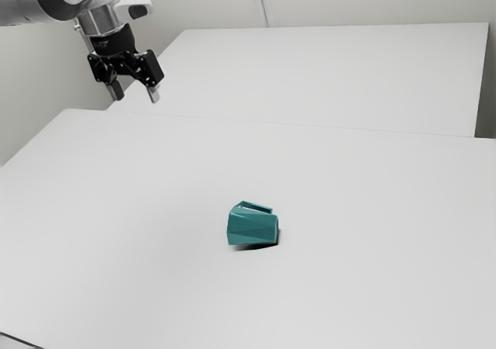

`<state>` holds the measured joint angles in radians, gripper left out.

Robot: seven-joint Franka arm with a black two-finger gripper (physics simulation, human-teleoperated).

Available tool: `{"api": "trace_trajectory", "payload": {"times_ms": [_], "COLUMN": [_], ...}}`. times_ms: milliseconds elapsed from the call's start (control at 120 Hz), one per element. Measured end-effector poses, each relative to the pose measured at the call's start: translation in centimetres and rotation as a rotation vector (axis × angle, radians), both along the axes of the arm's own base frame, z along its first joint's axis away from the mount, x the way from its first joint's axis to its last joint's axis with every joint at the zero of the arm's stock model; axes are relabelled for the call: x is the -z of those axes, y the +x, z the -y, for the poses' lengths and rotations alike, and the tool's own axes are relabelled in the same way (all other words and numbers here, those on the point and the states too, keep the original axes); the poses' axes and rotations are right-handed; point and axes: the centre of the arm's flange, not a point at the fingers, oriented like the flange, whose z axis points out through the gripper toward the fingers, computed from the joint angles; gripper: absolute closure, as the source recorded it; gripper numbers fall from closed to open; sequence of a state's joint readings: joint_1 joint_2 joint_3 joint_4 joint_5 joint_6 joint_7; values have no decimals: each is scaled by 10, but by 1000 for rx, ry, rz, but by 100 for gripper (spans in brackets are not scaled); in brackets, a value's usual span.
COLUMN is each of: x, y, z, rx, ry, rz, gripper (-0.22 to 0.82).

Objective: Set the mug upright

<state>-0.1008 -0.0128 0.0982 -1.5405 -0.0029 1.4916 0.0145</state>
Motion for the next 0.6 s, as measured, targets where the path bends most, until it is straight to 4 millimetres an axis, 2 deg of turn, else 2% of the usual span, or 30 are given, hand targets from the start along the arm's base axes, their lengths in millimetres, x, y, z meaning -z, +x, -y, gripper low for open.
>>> {"api": "trace_trajectory", "payload": {"times_ms": [258, 383, 500, 600], "x": [9, 42, 68, 95], "y": [-2, -11, -9, -9], "z": [5, 11, 3, 3], "rx": [18, 31, 15, 9], "ry": [-26, -139, -247, -335], "rz": [-7, -7, 26, 50], "gripper": [0, 0, 0, 0]}}
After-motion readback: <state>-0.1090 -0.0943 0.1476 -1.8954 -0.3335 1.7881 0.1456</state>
